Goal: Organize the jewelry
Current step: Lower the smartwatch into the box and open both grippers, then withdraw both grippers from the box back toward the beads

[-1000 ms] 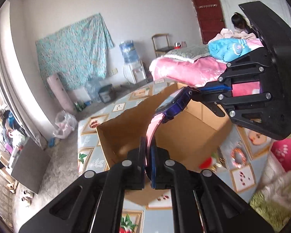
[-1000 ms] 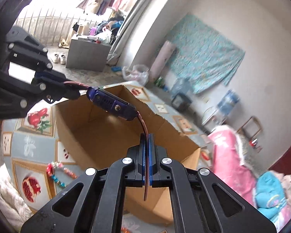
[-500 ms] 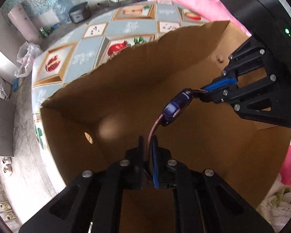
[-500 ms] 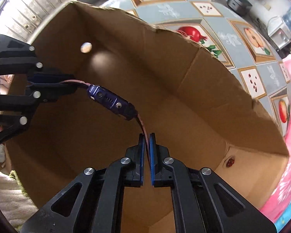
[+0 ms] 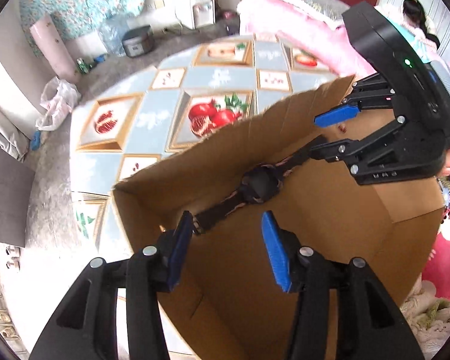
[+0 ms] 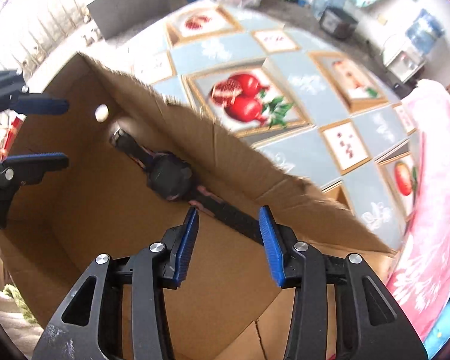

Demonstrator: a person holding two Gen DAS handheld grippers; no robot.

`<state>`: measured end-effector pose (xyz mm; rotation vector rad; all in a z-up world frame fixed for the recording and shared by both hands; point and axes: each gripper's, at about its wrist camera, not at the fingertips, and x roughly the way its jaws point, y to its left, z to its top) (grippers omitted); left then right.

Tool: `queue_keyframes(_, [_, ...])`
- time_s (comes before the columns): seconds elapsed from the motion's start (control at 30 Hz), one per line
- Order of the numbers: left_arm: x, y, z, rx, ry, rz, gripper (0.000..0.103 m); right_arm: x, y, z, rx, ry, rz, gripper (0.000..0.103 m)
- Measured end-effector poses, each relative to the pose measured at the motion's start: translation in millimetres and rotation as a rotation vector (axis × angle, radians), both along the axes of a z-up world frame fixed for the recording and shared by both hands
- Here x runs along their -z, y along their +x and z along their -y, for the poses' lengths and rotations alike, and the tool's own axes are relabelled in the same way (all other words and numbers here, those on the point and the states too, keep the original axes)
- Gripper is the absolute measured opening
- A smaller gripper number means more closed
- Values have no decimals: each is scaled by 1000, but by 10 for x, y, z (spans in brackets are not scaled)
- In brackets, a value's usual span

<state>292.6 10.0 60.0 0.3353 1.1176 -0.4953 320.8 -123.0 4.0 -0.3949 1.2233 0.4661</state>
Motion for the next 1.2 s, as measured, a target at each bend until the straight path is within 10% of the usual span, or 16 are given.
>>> queue_keyframes(0.3, [-370, -458, -434, -119, -94, 122, 63, -448, -101, 304, 69, 120, 90, 39])
queue_keyframes(0.63, [-183, -1179, -992, -351, -310, 195, 87, -608, -973, 1116, 468, 396, 370, 78])
queue_keyframes(0.87, [234, -1171, -1081, -484, -479, 22, 88, -193, -1227, 1661, 682, 528, 224, 78])
queue_keyframes(1.03, [433, -1150, -948, -485, -619, -109, 88, 52, -1127, 1597, 637, 594, 118, 78])
queue_keyframes(1.2, [411, -1229, -816, -508, -576, -70, 88, 163, -1032, 1429, 568, 657, 39, 80])
